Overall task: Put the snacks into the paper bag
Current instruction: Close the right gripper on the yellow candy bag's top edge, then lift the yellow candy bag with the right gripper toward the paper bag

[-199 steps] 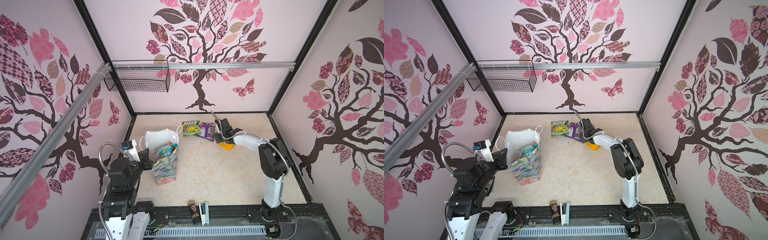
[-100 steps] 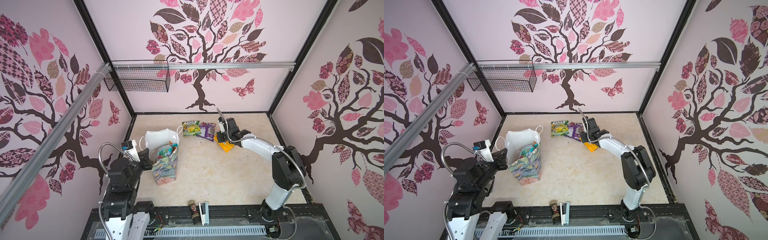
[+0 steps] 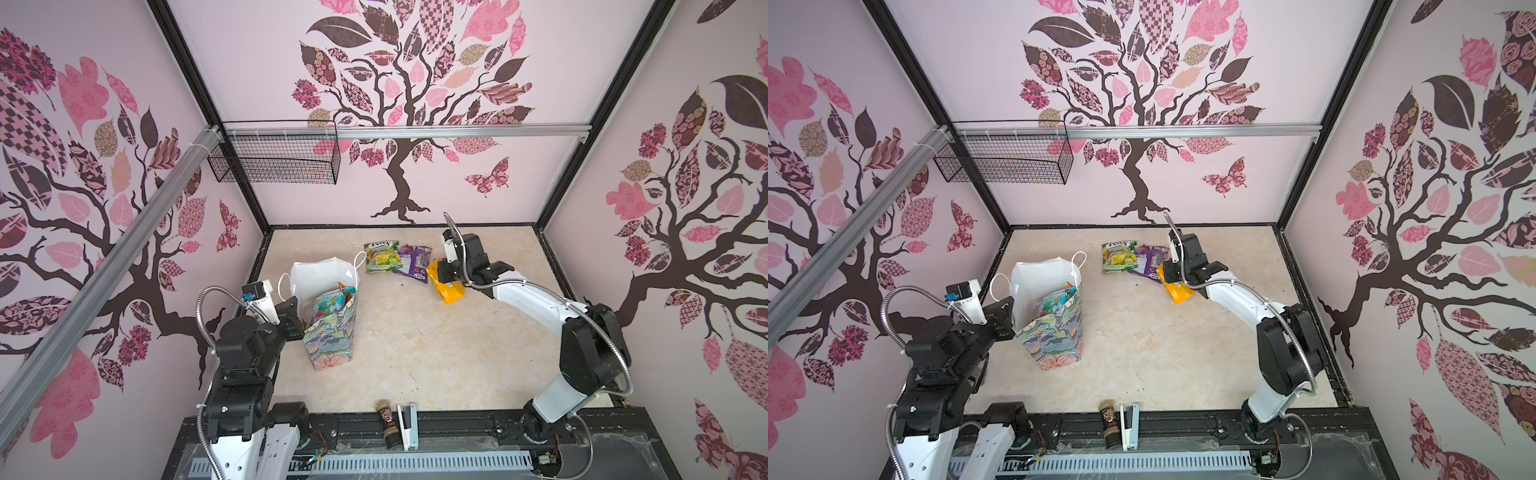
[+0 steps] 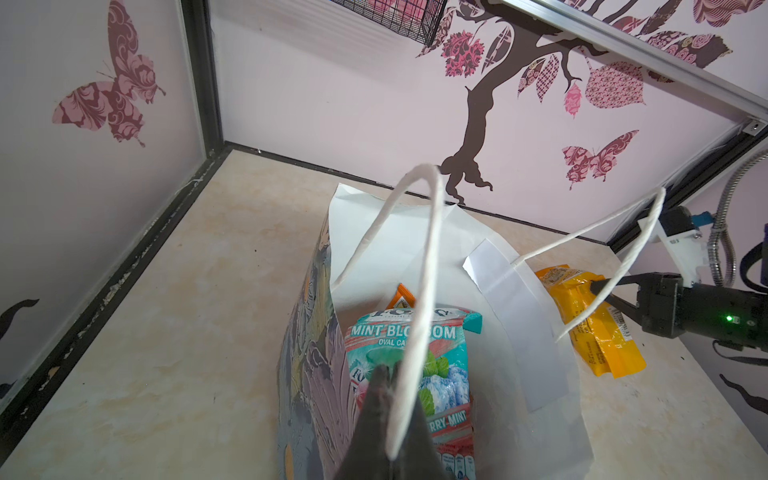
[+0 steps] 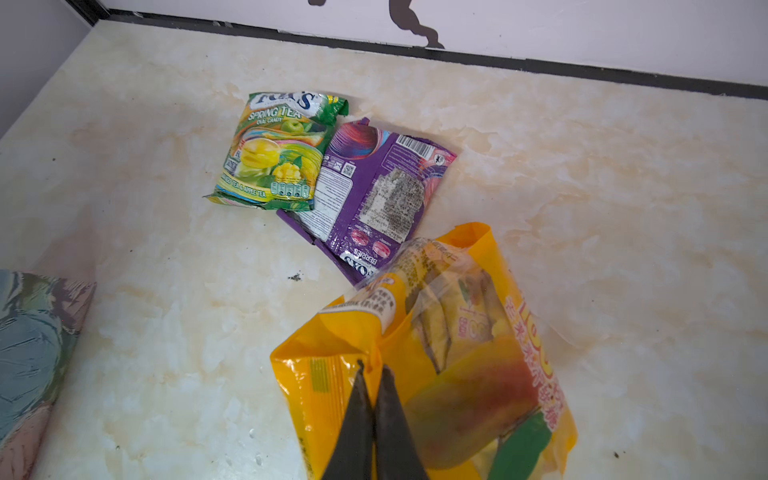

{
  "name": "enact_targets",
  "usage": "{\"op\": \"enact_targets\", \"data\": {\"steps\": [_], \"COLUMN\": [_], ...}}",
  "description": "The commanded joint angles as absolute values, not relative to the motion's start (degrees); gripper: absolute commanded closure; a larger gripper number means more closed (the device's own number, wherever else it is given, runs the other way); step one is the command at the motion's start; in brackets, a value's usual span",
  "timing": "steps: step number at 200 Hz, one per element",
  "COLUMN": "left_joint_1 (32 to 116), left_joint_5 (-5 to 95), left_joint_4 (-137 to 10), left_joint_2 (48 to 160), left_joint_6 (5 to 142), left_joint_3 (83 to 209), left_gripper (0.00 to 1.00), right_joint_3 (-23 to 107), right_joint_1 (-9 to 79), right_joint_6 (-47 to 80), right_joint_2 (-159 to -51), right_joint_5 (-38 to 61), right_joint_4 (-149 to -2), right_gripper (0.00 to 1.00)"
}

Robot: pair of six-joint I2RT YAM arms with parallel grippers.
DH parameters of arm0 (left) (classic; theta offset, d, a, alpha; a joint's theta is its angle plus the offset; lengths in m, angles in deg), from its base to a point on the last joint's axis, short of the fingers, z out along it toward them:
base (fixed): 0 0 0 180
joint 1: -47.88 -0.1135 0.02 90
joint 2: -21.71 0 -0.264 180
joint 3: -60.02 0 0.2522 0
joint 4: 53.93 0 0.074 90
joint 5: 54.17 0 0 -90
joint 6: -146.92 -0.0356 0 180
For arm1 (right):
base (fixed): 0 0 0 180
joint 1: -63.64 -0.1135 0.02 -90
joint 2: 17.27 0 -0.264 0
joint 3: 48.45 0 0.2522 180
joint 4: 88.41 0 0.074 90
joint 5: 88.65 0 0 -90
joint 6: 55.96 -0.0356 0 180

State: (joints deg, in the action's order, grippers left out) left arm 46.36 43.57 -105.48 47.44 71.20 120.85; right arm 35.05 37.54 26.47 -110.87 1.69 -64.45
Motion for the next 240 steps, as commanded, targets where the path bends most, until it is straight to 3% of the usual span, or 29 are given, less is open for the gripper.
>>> {"op": "enact_targets", "data": {"steps": [1, 123, 240], "left_joint_1": [46.19, 46.17, 46.14], "left_joint_5": [43.05, 42.86, 42.87], "left_joint_4": [-103.95, -103.85, -104.08], "left_joint_2": [47.01, 47.27, 47.04], "left_joint_6": [70.74, 70.72, 70.76], "left_joint_3": [120.35, 120.51, 120.45], "left_gripper": [1.00, 1.00, 1.00], "right_joint_3": [36.51, 41.10, 55.45], "right_joint_1": [37.76, 37.63, 30.88], "right_joint_6": [25.63, 18.64, 20.07], "right_joint_2": [-105.80, -98.80, -98.48], "right_joint_5": [4.52, 17.65, 13.08], "right_joint_4": [-67.93, -66.84, -60.70], "right_gripper": [1.00, 1.00, 1.00]}}
